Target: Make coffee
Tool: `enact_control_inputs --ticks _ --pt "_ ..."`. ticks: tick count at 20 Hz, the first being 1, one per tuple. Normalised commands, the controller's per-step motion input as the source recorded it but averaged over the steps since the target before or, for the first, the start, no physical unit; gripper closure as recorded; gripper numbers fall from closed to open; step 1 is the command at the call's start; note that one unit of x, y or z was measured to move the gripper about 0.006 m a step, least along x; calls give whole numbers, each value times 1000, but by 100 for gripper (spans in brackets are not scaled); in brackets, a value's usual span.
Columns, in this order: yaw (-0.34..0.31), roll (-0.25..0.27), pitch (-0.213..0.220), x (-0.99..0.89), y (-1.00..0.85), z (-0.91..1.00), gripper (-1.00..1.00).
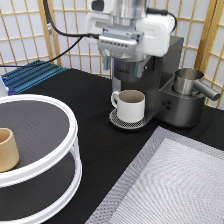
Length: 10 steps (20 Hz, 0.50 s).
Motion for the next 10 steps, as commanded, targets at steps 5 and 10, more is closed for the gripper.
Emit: enact_control_inputs --ticks 5,10 --pt "194 -10 -66 -490 303 630 -100" --pt "312 -3 -20 -123 180 613 -100"
